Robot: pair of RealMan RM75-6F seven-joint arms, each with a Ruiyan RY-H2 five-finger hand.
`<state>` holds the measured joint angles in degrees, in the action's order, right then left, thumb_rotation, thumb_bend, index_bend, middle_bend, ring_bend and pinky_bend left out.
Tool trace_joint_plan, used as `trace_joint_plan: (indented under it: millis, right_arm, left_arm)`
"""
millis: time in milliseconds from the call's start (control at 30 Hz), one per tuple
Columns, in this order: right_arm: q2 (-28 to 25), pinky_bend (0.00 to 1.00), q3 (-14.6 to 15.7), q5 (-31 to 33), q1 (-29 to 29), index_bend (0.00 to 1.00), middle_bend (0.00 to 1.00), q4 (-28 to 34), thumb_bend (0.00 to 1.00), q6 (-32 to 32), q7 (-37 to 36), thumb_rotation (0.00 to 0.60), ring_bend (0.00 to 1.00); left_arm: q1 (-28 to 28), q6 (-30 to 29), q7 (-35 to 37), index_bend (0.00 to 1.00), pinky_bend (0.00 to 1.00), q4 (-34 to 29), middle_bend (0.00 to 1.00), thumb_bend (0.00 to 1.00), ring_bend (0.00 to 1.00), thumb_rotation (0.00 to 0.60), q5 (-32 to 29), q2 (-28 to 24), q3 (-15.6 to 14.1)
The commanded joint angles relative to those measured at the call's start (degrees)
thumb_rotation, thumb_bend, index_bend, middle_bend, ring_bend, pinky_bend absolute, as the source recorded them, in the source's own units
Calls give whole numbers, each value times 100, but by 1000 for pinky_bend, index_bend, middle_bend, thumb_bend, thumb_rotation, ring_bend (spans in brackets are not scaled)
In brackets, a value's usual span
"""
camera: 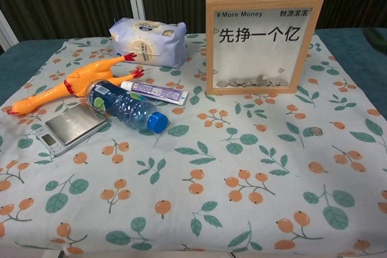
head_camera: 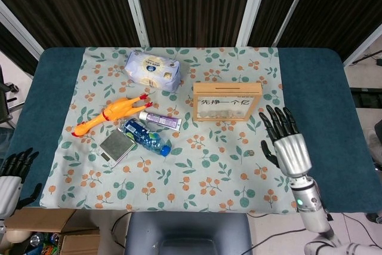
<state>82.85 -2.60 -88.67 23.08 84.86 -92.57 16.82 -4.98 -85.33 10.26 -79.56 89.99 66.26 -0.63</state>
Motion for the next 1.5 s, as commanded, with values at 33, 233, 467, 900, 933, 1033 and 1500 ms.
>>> trace_joint_plan:
  millis: [33,233,467,900,933,1033,1500]
  right_arm:
    - [169,0,380,181,-446,0,50,-725,624,160,-328,600,0]
    - [767,0,441,424,-615,0,10,-1689,618,661,-327,600,0]
    - [1453,0,232,532,-509,0,0,-2410,551,1095,-210,600,0]
    - [2214,0,-187,720,-175,57,0,-3123,370,1678,-132,600,0]
    - [2241,0,-201,715,-167,105,0,-3156,357,1681,-154,600,0]
    - [2307,0,-229,692,-150,279,0,-3271,349,1681,-218,600,0]
    - [2504,0,-286,694,-128,509,17,-3658,349,1845,-474,600,0]
  left_arm:
    - [4,-4,22,0,0,30,0,414,0,600,16,15,-13]
    - [19,-36,102,0,0,127,0,414,0,600,23,57,-17]
    - [48,-65,126,0,0,196,0,413,0,600,-38,67,10]
    - [42,13,107,0,0,179,0,414,0,600,-106,60,21]
    - [39,20,105,0,0,177,0,414,0,600,-108,60,23]
    - [27,53,110,0,0,186,0,414,0,600,-122,64,25]
    - [33,81,160,0,0,248,0,413,0,600,-140,61,17]
